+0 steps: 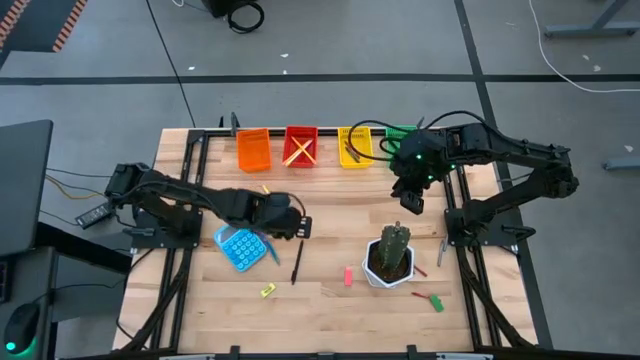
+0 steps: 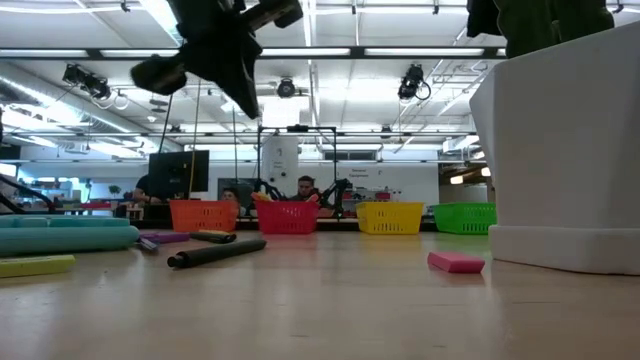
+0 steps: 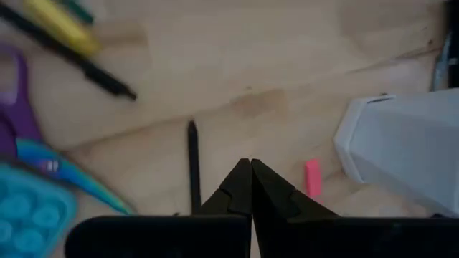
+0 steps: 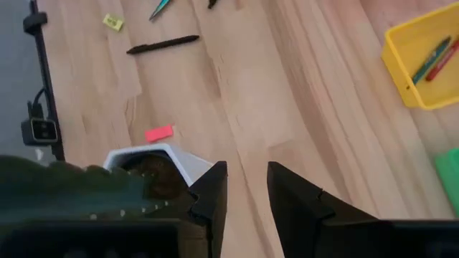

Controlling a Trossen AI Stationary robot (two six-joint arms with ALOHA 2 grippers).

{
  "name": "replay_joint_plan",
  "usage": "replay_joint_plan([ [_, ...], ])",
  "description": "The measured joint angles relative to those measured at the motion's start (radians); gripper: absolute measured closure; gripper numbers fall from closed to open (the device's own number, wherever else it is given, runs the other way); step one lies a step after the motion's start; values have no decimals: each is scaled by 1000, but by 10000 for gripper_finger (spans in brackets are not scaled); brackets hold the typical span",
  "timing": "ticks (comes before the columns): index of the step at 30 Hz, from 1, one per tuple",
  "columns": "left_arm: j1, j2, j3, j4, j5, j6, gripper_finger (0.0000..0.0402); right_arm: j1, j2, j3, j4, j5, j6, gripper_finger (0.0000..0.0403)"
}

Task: Sort crayons/erasers/pens/pencils in bins
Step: Put the bottom black pen into the green bin

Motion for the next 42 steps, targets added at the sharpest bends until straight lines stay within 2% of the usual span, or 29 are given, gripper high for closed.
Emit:
replay_joint_plan([
  [5, -64, 38, 4, -33, 2, -126, 397, 0, 0, 0, -9, 0, -38, 295],
  [8, -90, 89, 52, -62, 3, -149, 398, 0, 0, 0, -40, 0, -70, 295],
  [15, -86, 272, 274, -292, 55, -46, 393, -15, 0, 0, -69, 0, -102, 295],
  [19, -63, 347, 329, -269, 141, 9, 367, -23, 0, 0, -68, 0, -93, 295],
  [27, -59, 447, 338, -258, 232, 36, 304, -26, 0, 0, -68, 10, -42, 295],
  [32, -60, 489, 338, -246, 234, 46, 275, -26, 0, 0, -66, 11, -33, 295],
  [37, -63, 515, 336, -241, 236, 53, 268, -26, 0, 0, -64, 11, -10, 295],
  [42, -66, 523, 318, -223, 238, 61, 280, -24, -1, 0, -63, 11, 6, 295],
])
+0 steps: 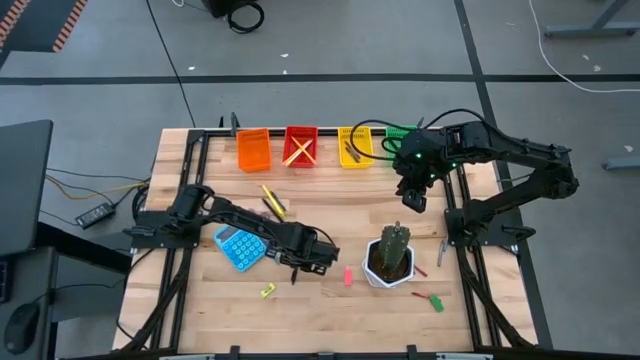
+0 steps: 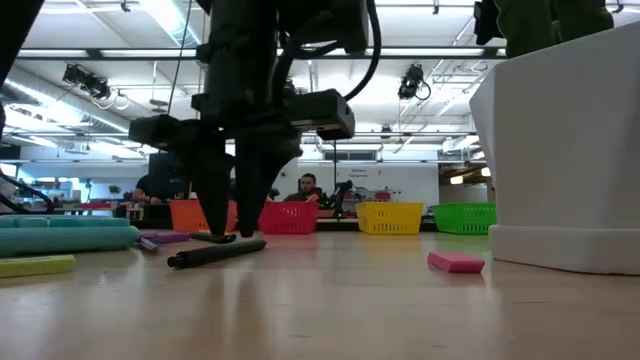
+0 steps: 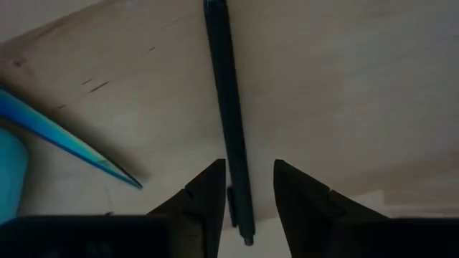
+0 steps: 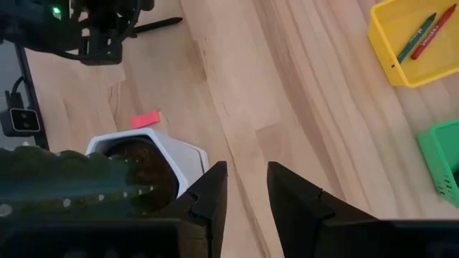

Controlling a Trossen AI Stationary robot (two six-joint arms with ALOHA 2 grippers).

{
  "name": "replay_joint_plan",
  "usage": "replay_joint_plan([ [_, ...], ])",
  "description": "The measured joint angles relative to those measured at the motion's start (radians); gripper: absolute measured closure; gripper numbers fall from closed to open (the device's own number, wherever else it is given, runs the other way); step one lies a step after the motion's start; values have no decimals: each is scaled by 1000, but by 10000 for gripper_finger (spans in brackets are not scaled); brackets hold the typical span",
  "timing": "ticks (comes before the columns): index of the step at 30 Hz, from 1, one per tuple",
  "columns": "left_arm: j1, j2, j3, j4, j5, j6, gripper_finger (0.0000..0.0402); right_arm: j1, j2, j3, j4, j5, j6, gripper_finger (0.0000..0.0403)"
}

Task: Sort crayons/erasers/pens/pencils in bins
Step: Put the bottom black pen into the green bin

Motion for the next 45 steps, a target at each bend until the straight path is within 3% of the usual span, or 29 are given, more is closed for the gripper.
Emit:
replay_joint_plan([
  [21, 1, 19, -28, 87, 18, -2, 356, 3, 0, 0, -5, 0, 7, 295],
  [45, 6, 21, -29, 93, 24, 12, 346, 3, 0, 0, -4, 0, -45, 295],
])
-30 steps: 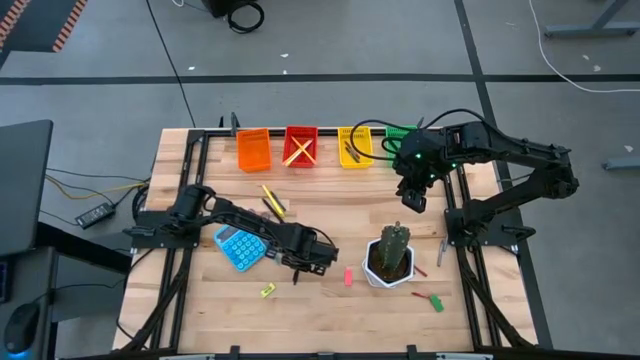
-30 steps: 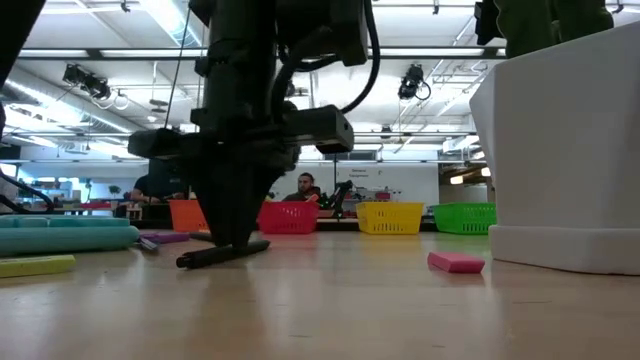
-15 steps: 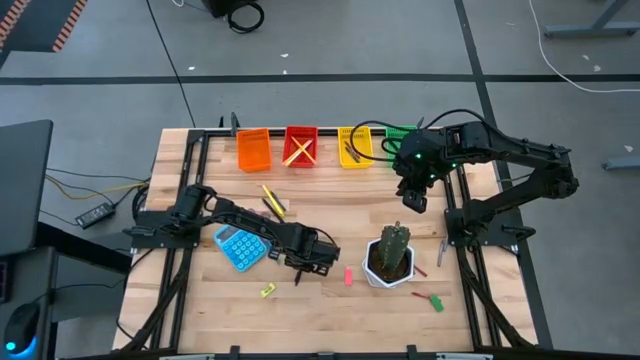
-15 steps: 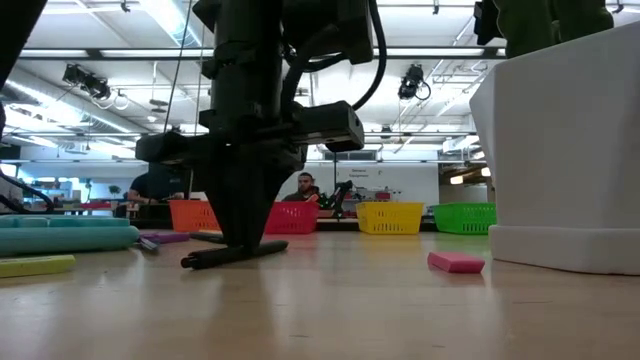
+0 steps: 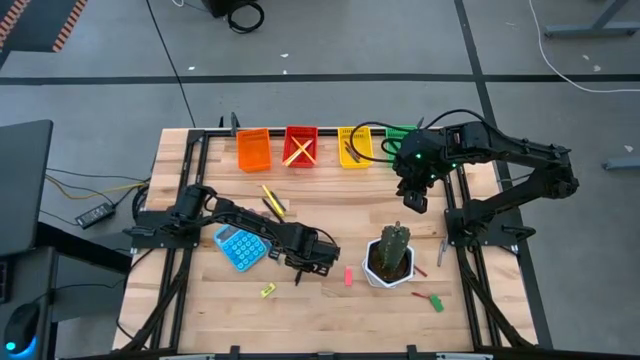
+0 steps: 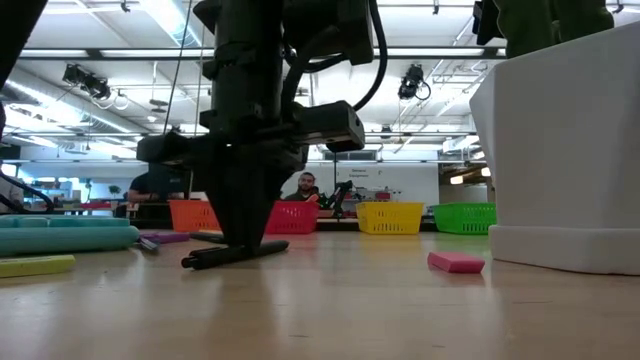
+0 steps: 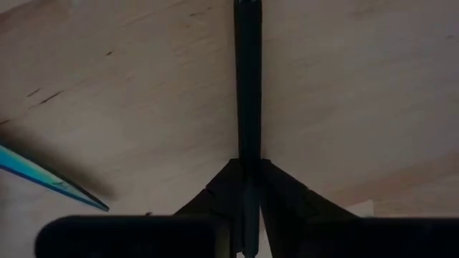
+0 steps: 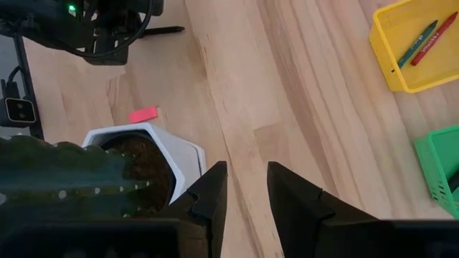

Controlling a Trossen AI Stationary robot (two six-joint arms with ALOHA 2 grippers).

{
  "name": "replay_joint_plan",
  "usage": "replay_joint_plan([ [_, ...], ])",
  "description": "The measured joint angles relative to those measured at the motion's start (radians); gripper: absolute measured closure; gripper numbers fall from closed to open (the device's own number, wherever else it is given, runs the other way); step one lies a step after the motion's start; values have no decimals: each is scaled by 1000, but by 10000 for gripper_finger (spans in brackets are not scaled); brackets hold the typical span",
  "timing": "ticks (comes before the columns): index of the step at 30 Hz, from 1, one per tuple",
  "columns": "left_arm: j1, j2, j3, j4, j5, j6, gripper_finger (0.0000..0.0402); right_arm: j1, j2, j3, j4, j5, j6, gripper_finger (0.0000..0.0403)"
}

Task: Sort crayons/erasers/pens/pencils in bins
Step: Put the bottom black pen into the green bin

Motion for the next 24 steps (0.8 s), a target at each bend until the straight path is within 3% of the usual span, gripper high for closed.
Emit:
replay_joint_plan([
  [14, 0, 4, -1, 31, 0, 0, 262, 0, 0, 0, 20, 0, 1, 295],
  [19, 1, 3, -1, 27, 0, 19, 270, 0, 0, 0, 20, 0, 5, 295],
  [24, 1, 3, -1, 19, -6, 23, 305, 0, 0, 0, 20, 0, 7, 295],
])
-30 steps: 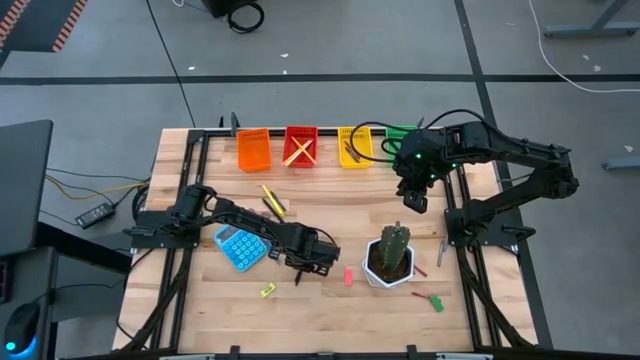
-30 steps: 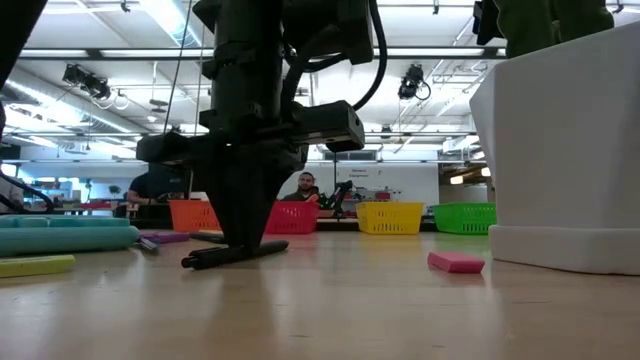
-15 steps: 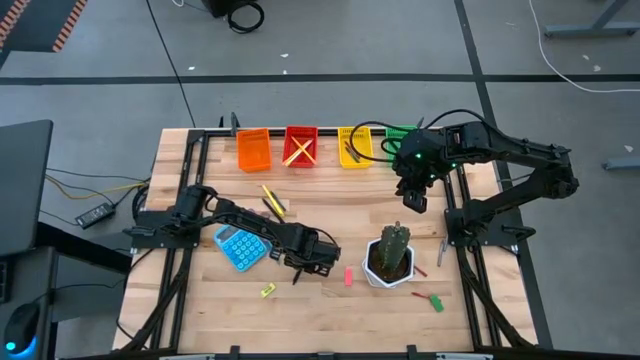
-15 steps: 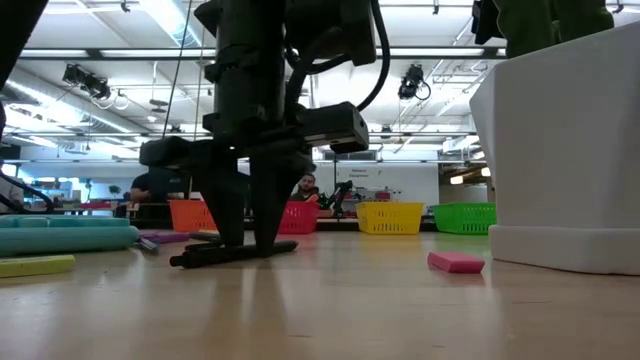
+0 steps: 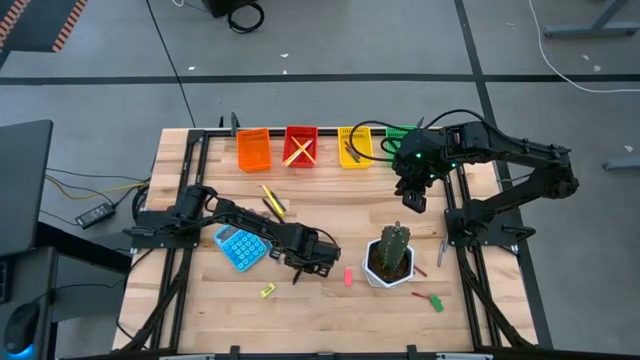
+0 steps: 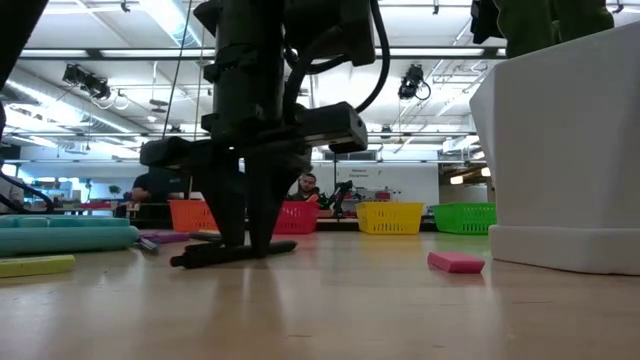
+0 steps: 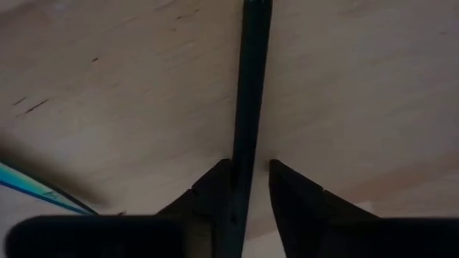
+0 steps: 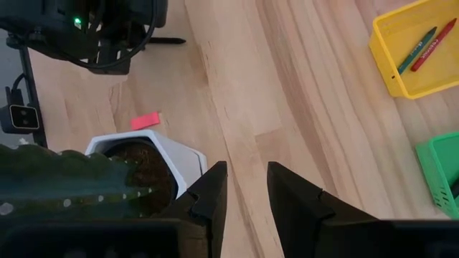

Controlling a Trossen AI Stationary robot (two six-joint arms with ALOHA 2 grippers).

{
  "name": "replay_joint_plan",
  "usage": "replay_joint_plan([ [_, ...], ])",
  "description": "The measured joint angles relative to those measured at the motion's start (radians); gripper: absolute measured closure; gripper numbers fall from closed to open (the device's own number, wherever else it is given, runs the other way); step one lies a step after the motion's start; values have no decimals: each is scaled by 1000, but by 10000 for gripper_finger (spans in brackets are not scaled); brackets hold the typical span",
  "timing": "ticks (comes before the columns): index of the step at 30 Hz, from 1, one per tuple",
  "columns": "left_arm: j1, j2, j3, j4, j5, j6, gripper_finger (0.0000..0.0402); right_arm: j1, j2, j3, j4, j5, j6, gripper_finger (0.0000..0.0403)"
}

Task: Sort crayons/erasers/pens/pencils in bins
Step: Put the bottom black pen into the green bin

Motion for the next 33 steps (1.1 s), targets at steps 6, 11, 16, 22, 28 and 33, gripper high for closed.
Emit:
replay_joint_plan([
  [6, 0, -1, 0, 5, -10, 3, 365, 0, 0, 0, 0, 0, 1, 295],
  [11, 0, -13, 9, 20, -13, 6, 383, 0, 0, 0, 0, 0, 1, 295],
  [16, 4, -23, 46, 2, -36, 67, 373, 0, 0, 0, 0, 0, -2, 295],
  [22, 20, -39, 98, -20, -58, 120, 396, 0, 0, 0, 2, 0, -6, 295],
  [28, 13, -39, 110, -24, -5, 86, 358, 0, 0, 0, 3, 0, -1, 295],
  [33, -28, -40, 91, -21, -2, 32, 325, 0, 0, 0, 4, 0, -1, 295],
])
